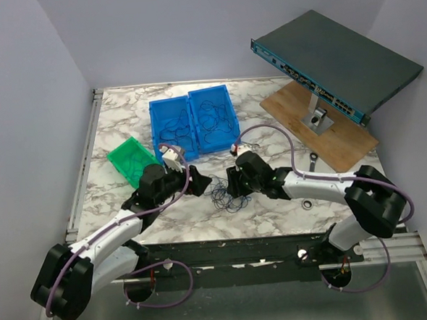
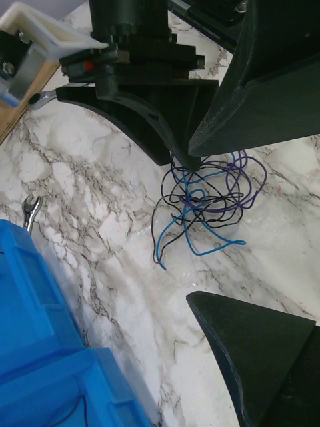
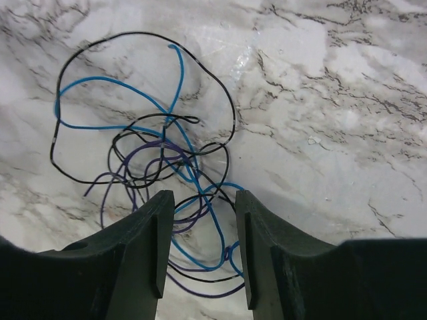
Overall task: Untangle the cables
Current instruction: Untie the cable.
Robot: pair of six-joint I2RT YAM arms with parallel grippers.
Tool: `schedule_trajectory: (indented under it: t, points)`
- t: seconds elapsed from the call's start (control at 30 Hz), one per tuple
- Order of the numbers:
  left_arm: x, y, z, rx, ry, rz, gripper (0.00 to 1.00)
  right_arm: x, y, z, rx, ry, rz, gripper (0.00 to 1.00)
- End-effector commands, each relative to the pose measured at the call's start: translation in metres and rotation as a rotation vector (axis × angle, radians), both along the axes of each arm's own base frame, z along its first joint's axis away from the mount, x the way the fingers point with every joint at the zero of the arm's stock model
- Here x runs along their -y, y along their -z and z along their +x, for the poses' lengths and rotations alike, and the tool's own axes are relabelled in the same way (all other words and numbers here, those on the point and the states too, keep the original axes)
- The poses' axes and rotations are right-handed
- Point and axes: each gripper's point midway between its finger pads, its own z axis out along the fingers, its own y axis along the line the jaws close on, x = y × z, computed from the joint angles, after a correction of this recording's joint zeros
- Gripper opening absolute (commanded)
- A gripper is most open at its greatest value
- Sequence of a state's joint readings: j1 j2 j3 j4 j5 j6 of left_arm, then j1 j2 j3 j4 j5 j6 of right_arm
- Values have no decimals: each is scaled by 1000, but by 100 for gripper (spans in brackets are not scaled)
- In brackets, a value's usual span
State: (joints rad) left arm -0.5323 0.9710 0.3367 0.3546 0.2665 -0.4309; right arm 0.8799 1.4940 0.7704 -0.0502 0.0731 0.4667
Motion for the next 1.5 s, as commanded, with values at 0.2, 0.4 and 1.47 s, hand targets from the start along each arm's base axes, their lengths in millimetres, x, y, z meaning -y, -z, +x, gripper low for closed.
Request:
schedule_trajectory:
  t: [0.2, 0.4, 1.47]
  points:
    - [15, 0, -1, -52, 70, 1, 75, -4, 18, 5, -1, -54, -65, 49]
    - [14, -1, 0, -52, 65, 1, 71, -3, -5, 6, 62, -69, -19, 19]
    - [9, 34, 6, -219, 19, 114, 54, 13, -221, 10, 345, 66, 320, 1]
